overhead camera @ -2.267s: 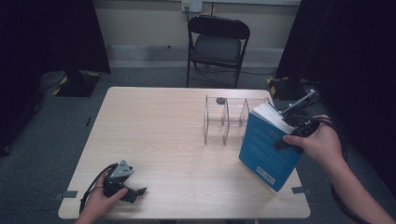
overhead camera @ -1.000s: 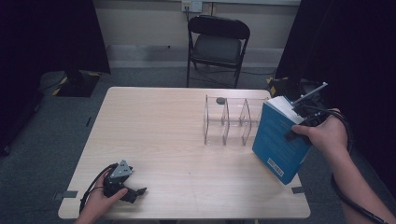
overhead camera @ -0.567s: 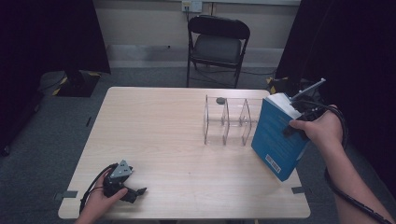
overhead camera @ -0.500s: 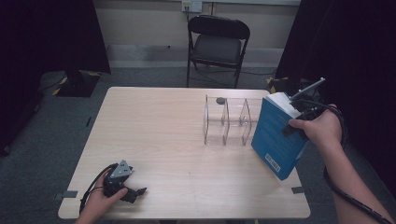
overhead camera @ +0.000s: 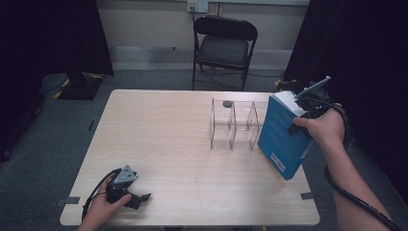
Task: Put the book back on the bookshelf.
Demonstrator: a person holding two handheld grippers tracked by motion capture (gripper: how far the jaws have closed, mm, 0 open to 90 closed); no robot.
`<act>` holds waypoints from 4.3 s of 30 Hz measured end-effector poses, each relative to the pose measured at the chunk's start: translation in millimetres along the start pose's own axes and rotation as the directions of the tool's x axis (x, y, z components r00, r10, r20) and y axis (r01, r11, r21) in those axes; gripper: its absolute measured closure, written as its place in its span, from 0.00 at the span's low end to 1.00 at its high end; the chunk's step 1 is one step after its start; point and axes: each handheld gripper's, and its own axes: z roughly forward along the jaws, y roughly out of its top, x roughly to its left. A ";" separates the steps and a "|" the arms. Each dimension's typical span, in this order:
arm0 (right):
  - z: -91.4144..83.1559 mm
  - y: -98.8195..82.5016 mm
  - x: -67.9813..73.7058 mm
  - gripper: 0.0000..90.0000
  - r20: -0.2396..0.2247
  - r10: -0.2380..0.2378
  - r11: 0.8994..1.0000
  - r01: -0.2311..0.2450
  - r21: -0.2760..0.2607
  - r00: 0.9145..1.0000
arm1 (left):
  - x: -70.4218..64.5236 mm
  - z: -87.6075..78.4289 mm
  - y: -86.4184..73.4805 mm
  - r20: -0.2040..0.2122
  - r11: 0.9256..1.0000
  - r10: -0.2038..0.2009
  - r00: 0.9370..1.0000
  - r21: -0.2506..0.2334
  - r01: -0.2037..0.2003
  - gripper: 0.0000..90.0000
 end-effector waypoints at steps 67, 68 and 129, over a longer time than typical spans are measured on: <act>31.9 56.6 3.4 0.69 0.064 0.124 0.990 -0.119 -0.079 0.990 | 0.5 -0.1 0.1 -0.003 1.000 0.008 1.000 0.000 -0.008 0.00; 32.4 56.9 3.5 0.69 0.064 0.127 0.989 -0.121 -0.080 0.990 | 0.5 -0.1 0.2 -0.004 1.000 0.008 1.000 0.001 -0.008 0.00; 54.0 65.4 6.9 0.64 0.061 0.210 0.966 -0.197 -0.166 0.976 | 0.0 0.1 0.0 0.000 1.000 0.000 1.000 -0.001 0.000 0.00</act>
